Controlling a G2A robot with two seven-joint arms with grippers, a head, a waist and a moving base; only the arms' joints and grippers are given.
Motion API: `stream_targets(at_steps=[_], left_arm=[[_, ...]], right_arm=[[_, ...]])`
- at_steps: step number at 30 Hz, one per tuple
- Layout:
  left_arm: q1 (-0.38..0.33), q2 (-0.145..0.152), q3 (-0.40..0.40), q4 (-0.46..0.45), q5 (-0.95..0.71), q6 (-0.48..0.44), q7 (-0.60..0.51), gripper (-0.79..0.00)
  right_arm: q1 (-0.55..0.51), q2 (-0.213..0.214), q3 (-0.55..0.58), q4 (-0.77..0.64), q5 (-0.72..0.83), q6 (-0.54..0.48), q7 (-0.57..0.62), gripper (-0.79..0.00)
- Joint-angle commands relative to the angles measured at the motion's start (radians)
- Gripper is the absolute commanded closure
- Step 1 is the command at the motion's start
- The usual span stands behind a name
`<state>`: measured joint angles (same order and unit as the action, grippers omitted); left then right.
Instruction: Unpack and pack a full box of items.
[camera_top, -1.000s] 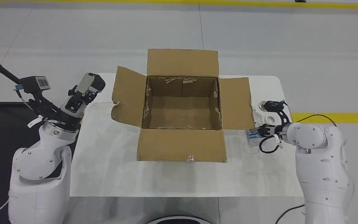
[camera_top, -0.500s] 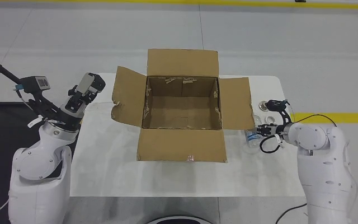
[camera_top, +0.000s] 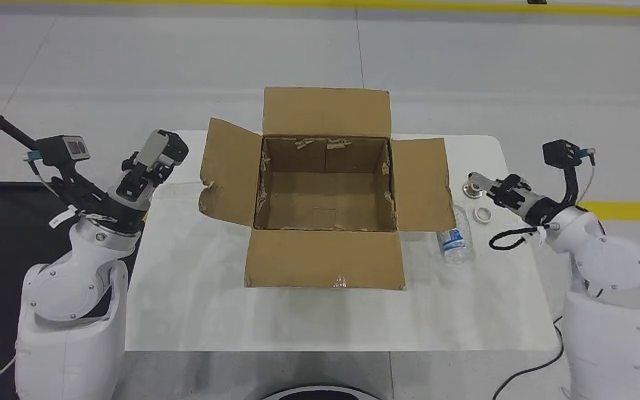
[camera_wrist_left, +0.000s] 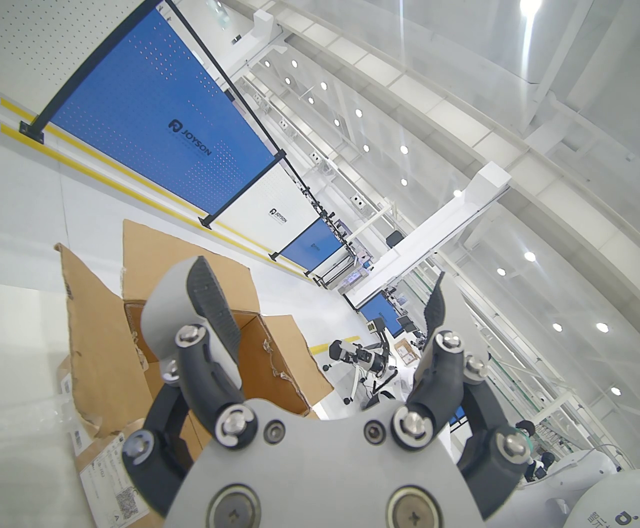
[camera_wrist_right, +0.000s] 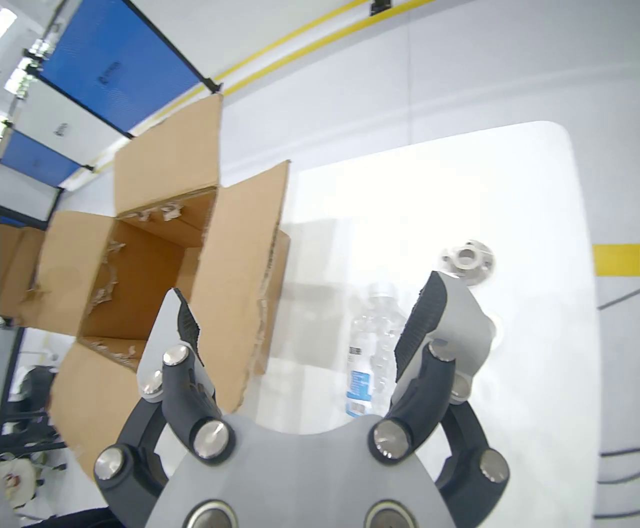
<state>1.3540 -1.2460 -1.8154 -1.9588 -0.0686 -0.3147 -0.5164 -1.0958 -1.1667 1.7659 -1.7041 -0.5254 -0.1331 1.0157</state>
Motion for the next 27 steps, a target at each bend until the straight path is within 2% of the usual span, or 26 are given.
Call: stream_targets(at_steps=[1,11,27], left_arm=[[0.0,0.0,0.0,0.0,0.0,0.0,0.0,-0.785],[0.0,0.0,0.0,0.0,0.0,0.0,0.0,-0.785],[0.0,0.0,0.0,0.0,0.0,0.0,0.0,-0.785]], right_arm=[[0.016,0.003,-0.024,0.027,0.01,0.0,0.036,-0.785],[0.111,0.011,-0.159,0.142,0.091,-0.044,0.158,-0.785],[0.215,0.012,-0.333,0.186,0.101,-0.038,0.142,-0.785]])
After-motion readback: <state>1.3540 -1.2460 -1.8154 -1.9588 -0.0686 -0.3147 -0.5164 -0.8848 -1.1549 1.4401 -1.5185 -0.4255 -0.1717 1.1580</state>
